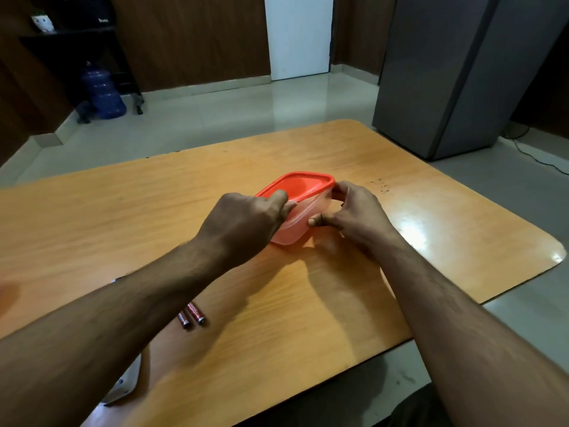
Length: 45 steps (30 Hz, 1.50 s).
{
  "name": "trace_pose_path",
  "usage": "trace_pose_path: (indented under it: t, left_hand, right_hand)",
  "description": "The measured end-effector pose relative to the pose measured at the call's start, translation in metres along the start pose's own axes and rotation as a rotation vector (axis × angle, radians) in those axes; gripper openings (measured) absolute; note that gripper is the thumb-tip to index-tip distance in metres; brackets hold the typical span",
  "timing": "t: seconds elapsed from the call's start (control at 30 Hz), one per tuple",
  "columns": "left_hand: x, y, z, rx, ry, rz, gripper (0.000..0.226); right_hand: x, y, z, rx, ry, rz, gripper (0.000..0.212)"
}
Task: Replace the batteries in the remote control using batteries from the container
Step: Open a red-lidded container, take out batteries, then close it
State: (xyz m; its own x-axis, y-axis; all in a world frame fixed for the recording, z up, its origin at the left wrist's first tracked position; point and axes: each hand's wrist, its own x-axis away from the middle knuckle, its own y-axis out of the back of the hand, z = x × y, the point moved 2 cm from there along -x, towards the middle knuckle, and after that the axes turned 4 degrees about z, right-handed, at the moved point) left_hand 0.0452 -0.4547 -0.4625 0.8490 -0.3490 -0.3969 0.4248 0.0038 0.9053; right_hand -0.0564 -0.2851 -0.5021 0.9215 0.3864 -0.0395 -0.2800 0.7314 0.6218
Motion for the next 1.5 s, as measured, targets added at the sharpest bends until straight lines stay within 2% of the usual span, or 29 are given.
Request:
trace_pose_path:
  t: [0.17, 0.3, 0.4, 0.47, 0.7, 1.03, 1.37, 1.5]
  left_hand:
    - [0.005, 0.0, -0.001, 0.011, 0.064, -0.093, 0.032]
    - [0.008, -0.004, -0.003, -0.018, -0.001, -0.134, 0.034]
    - [0.009, -0.004, -0.004, -0.033, -0.051, -0.144, 0.03]
    - [0.008, -0.003, -0.004, -0.032, -0.067, -0.147, 0.029]
    - [0.008, -0.004, -0.002, -0.057, -0.082, -0.15, 0.033]
    - [0.005, -0.005, -0.004, -0.076, -0.104, -0.122, 0.031]
    - [-0.006, 0.007, -0.004, -0.067, -0.105, -0.107, 0.043]
    - [-0.006, 0.007, -0.003, -0.076, -0.101, -0.103, 0.04]
  right_hand:
    - [-0.001, 0.001, 0.006, -0.007, 0.012, 0.013, 0.093]
    - [-0.001, 0.004, 0.009, -0.118, -0.013, 0.092, 0.089]
    - [0.003, 0.005, 0.007, -0.352, -0.072, 0.239, 0.062]
    - [0.007, 0.003, 0.01, -0.398, -0.086, 0.264, 0.048]
    - [0.009, -0.005, 0.016, -0.489, -0.115, 0.249, 0.062]
    - [0.006, -0.015, 0.02, -0.563, -0.147, 0.164, 0.041]
    - [0.003, -0.018, 0.02, -0.568, -0.188, 0.143, 0.05]
    - [0.001, -0.018, 0.021, -0.511, -0.212, 0.129, 0.047]
